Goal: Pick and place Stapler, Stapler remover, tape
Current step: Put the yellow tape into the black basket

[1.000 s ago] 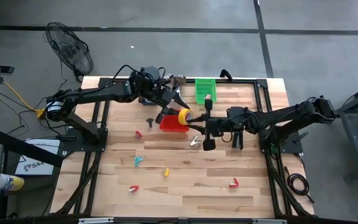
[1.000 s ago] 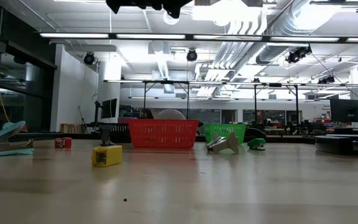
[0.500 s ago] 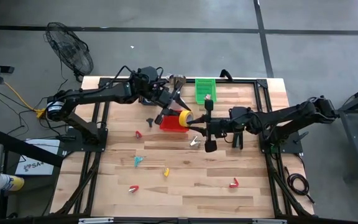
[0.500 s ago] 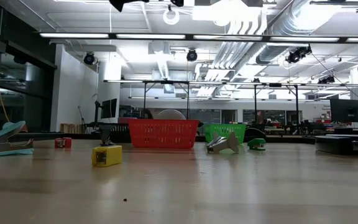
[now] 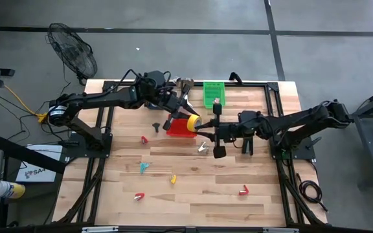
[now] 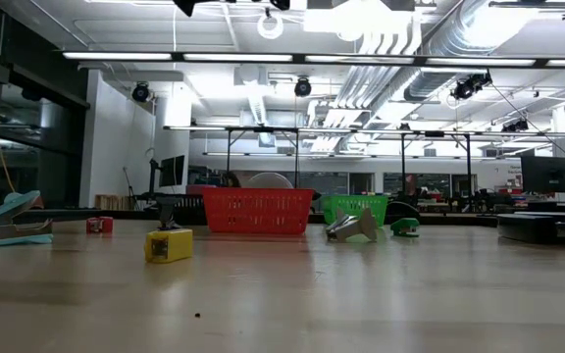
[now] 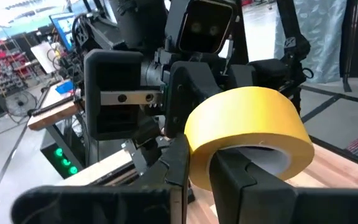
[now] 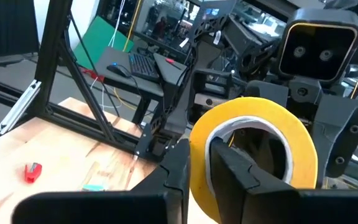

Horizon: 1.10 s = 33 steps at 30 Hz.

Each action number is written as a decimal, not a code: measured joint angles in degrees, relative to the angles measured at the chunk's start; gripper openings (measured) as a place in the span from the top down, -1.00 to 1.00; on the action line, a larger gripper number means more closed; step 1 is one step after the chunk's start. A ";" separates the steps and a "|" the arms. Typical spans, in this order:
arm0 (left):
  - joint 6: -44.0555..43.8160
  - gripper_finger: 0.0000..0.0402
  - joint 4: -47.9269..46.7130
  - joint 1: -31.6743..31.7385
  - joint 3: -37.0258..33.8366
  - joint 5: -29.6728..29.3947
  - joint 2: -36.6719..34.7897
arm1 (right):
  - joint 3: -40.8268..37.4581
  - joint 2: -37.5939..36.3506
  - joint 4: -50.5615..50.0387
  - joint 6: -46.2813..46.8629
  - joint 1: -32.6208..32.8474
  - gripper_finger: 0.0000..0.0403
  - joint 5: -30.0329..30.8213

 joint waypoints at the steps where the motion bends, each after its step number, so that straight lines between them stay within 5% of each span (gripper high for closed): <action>1: -0.02 0.83 -0.40 -0.01 0.00 -0.39 0.00 | -0.05 0.02 -0.19 0.00 0.00 0.78 0.03; 13: -0.24 0.83 -6.25 -0.01 0.17 -11.60 -0.13 | -0.24 0.15 -2.11 -0.19 2.92 0.33 16.58; 21: -1.80 0.83 -19.17 0.02 0.16 -42.68 -0.17 | -0.24 0.13 -10.28 4.51 4.87 -0.01 36.87; 27: -7.60 0.83 -34.27 0.05 0.15 -66.28 -0.16 | -0.23 0.15 -17.56 11.47 4.03 -0.03 37.95; 33: -14.76 0.83 -43.99 0.06 0.15 -75.60 -0.15 | -0.21 0.13 -20.94 16.01 1.79 -0.03 33.86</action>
